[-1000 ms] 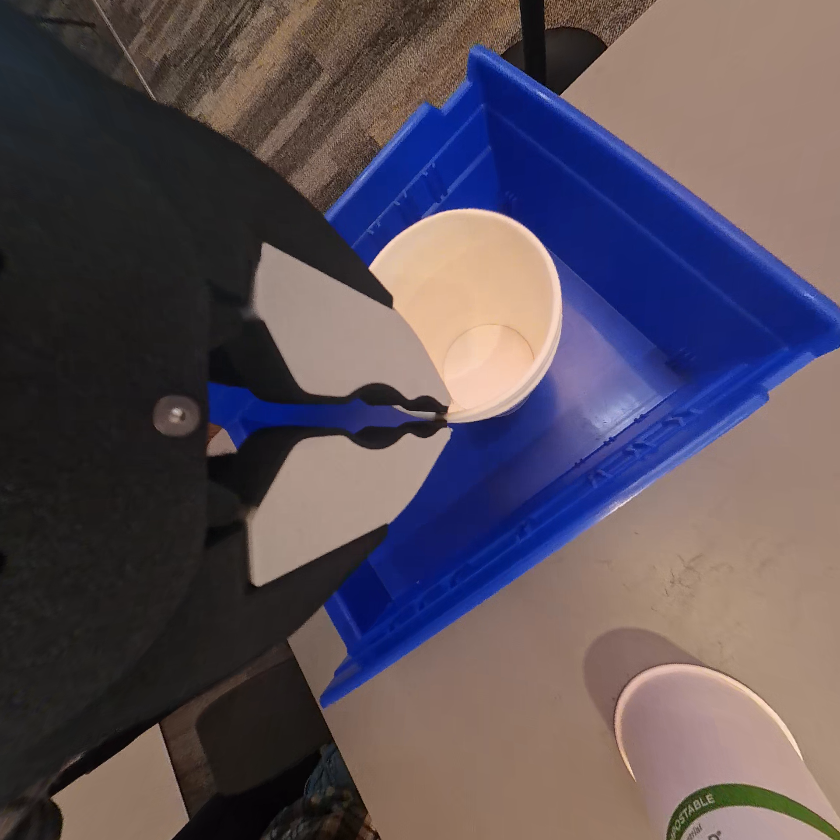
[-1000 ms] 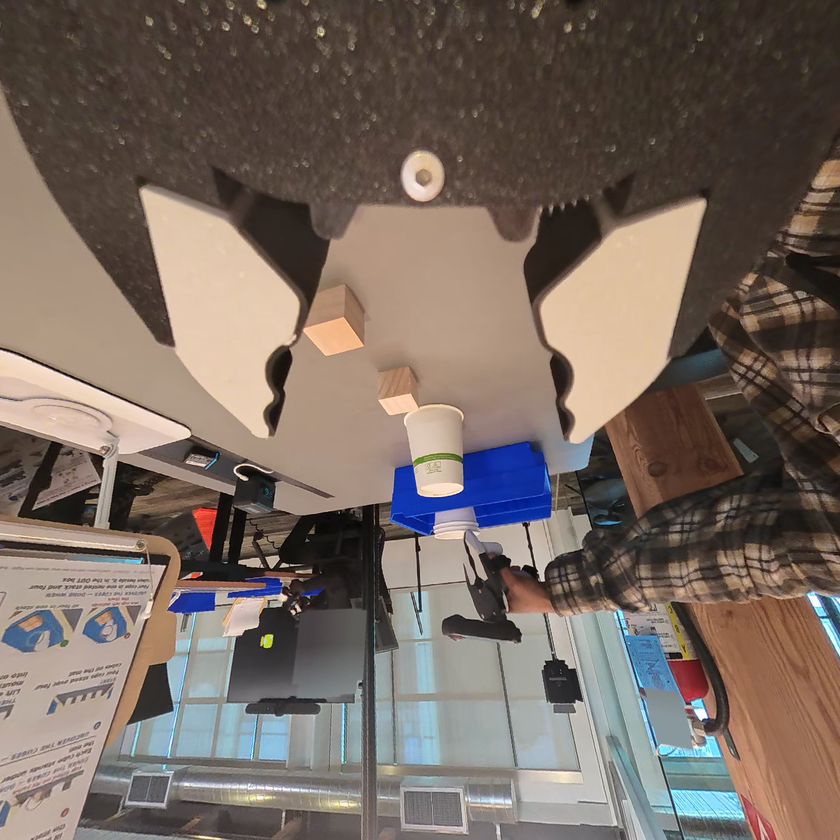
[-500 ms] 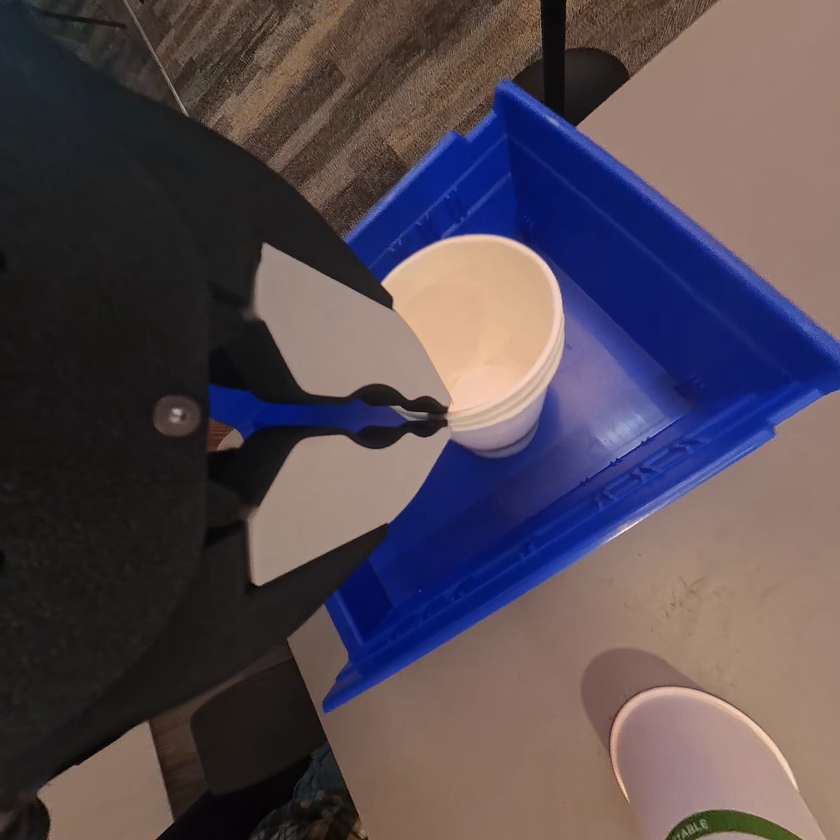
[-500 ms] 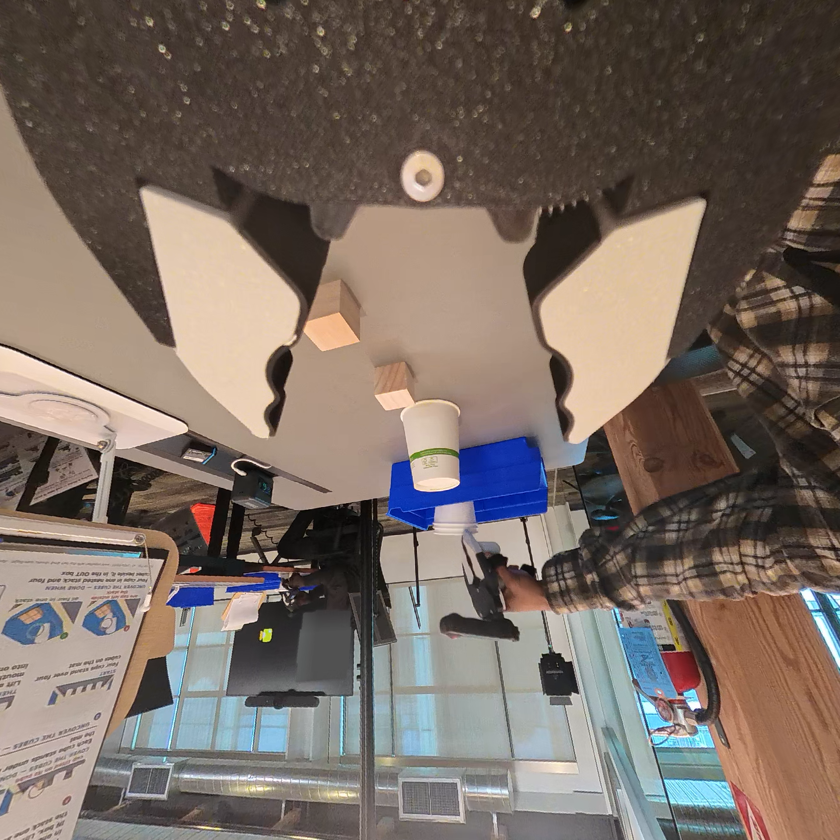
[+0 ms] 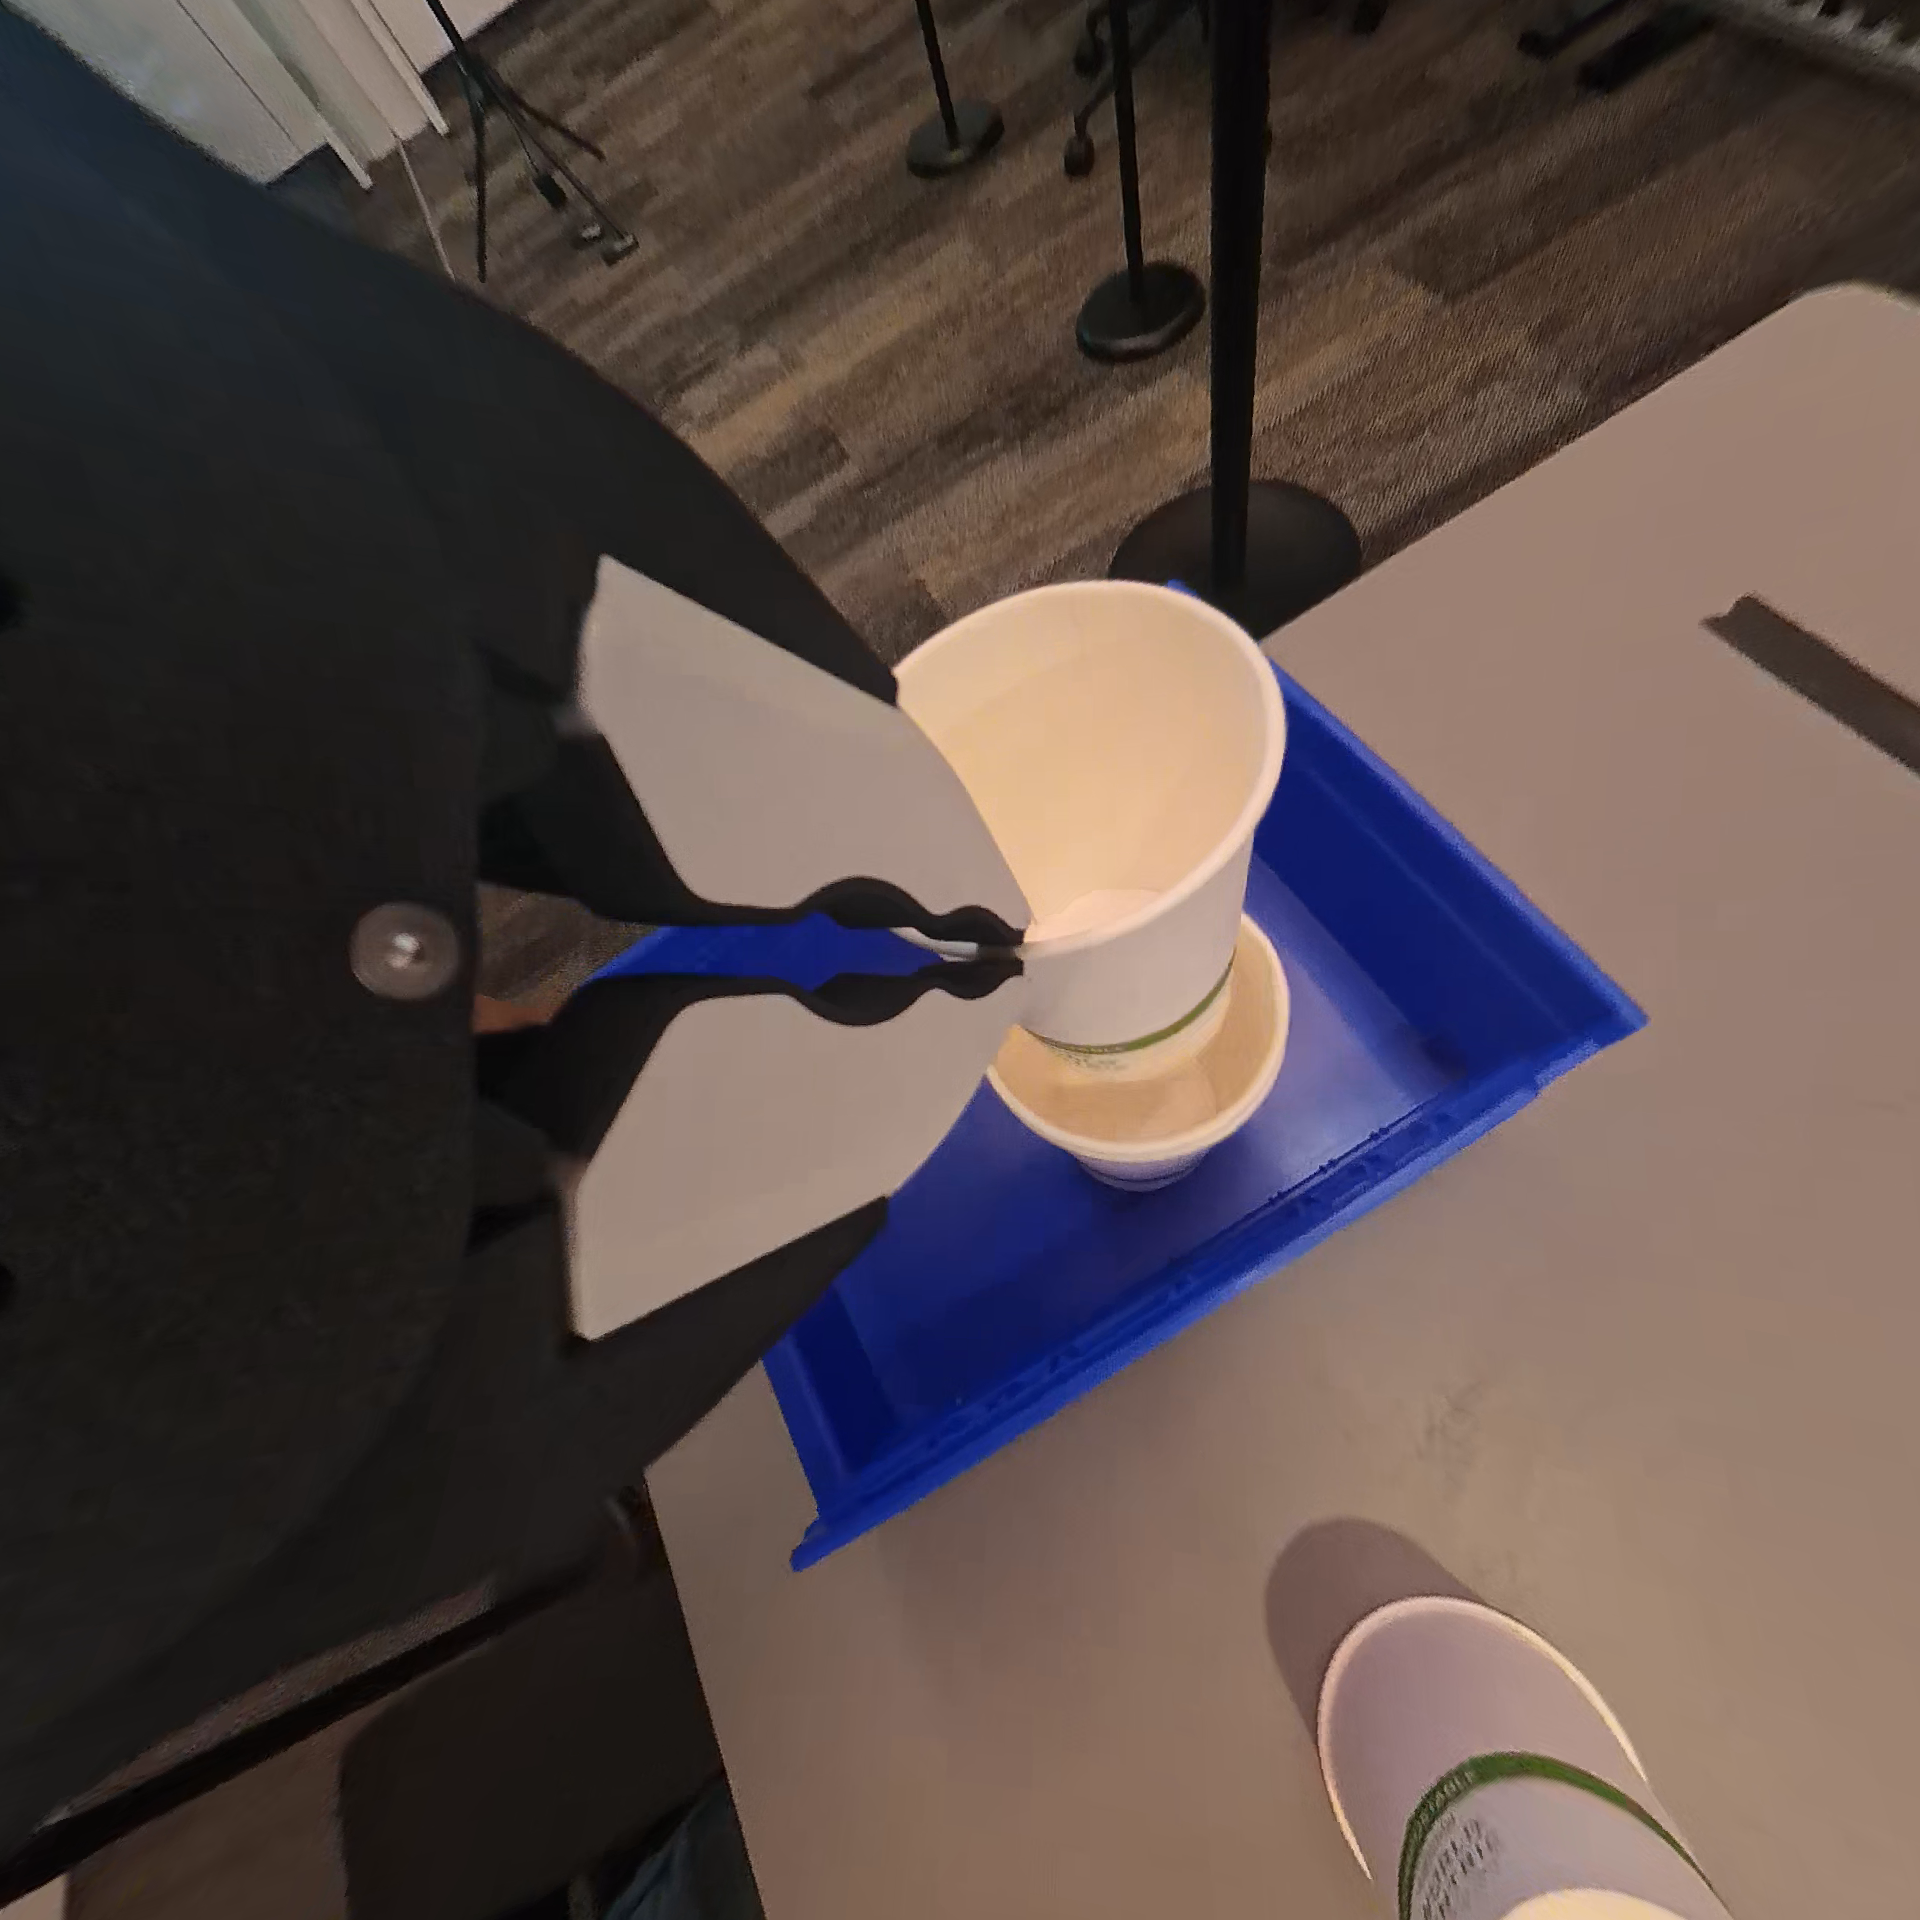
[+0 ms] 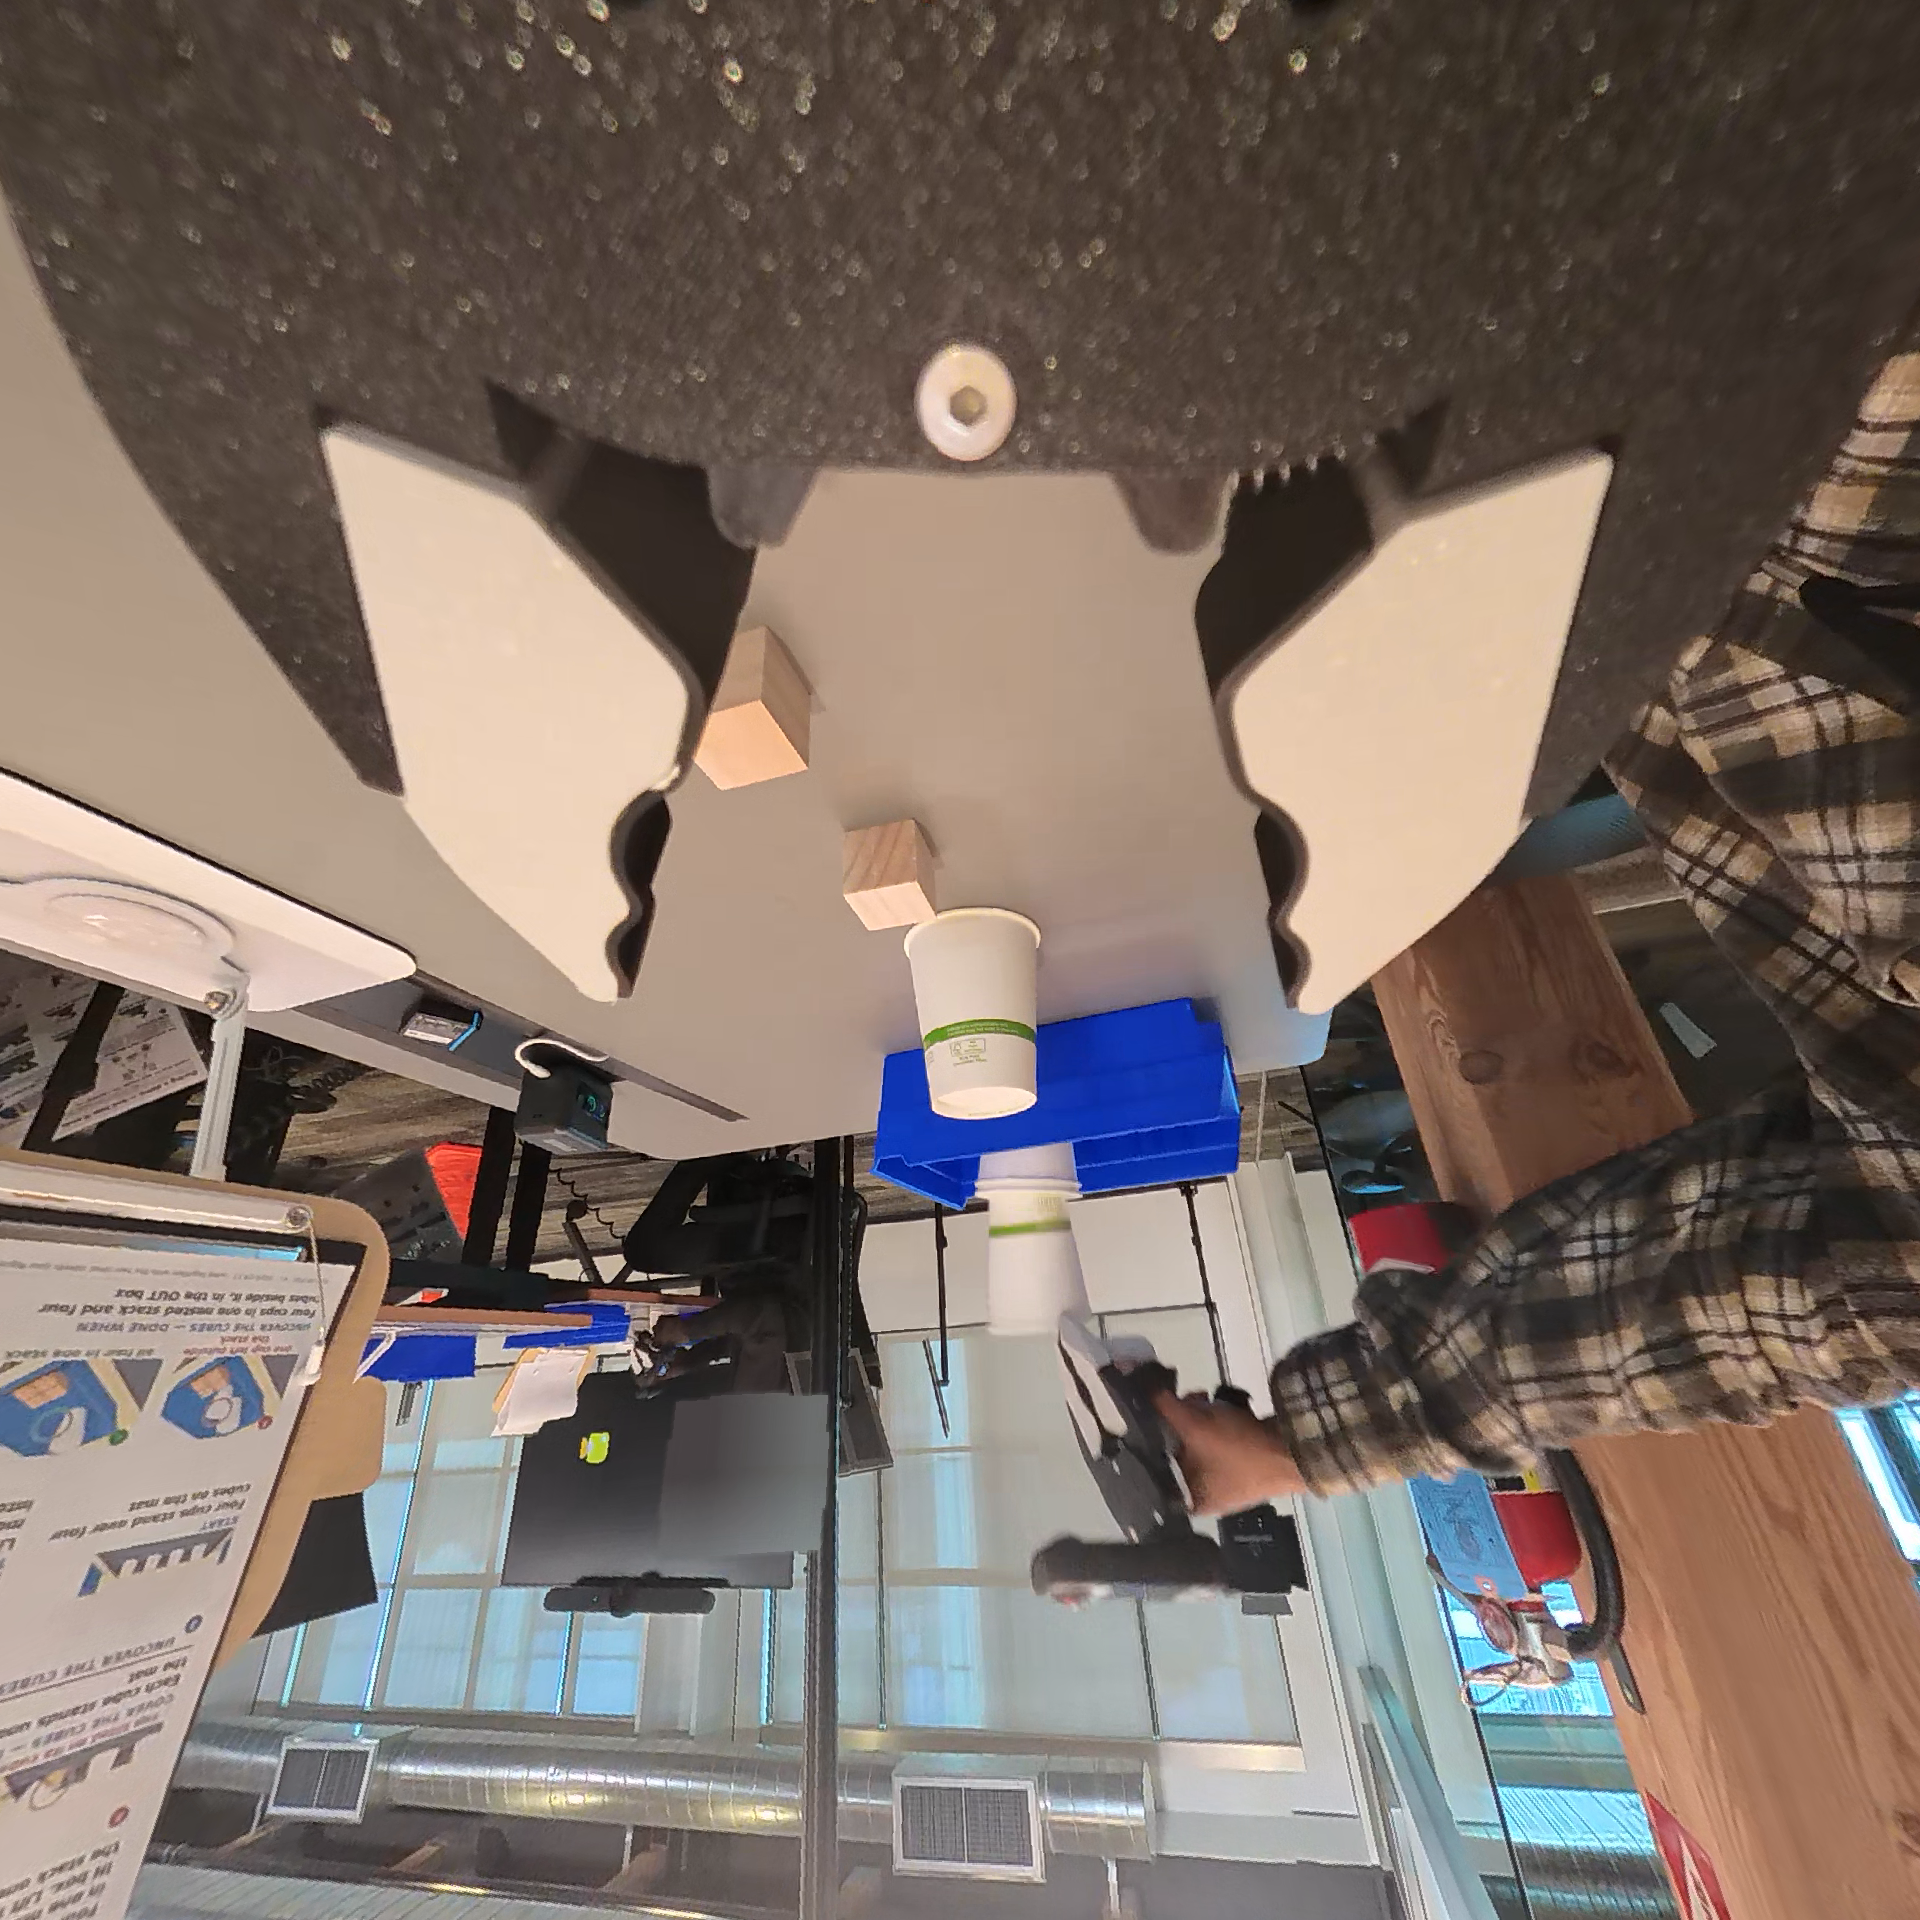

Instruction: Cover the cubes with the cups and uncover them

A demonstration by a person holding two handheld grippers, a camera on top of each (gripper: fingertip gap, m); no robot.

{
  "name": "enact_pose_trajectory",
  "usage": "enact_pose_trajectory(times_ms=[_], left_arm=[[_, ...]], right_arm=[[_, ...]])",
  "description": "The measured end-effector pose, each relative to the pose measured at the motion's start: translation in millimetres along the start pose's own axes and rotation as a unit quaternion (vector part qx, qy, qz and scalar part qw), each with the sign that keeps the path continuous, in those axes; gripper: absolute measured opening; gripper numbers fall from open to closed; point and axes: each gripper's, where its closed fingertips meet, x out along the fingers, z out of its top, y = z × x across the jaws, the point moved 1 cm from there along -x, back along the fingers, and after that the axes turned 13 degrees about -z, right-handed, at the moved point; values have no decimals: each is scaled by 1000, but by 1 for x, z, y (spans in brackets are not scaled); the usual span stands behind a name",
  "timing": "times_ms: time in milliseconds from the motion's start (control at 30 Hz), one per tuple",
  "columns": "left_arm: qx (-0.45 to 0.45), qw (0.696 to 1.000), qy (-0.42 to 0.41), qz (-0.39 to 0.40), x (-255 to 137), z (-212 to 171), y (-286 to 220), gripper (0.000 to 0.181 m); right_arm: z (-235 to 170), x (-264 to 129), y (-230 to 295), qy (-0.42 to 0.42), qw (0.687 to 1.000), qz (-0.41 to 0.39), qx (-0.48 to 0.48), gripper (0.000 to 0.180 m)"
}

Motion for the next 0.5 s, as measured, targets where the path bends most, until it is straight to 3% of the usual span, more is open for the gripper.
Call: enact_pose_trajectory(times_ms=[133, 300, 500], left_arm=[[0, 999, -41, 26, -38, 12, -5, 2], [-8, 987, -163, 12, -82, 39, -28, 2], [11, 929, -360, -87, -116, 91, -100, 2]], right_arm=[[0, 1, 1, -2, 1000, 1, 2, 112], [4, 2, 0, -14, 1000, -6, 11, 112], [10, 4, -1, -42, 998, -16, 35, 113]])
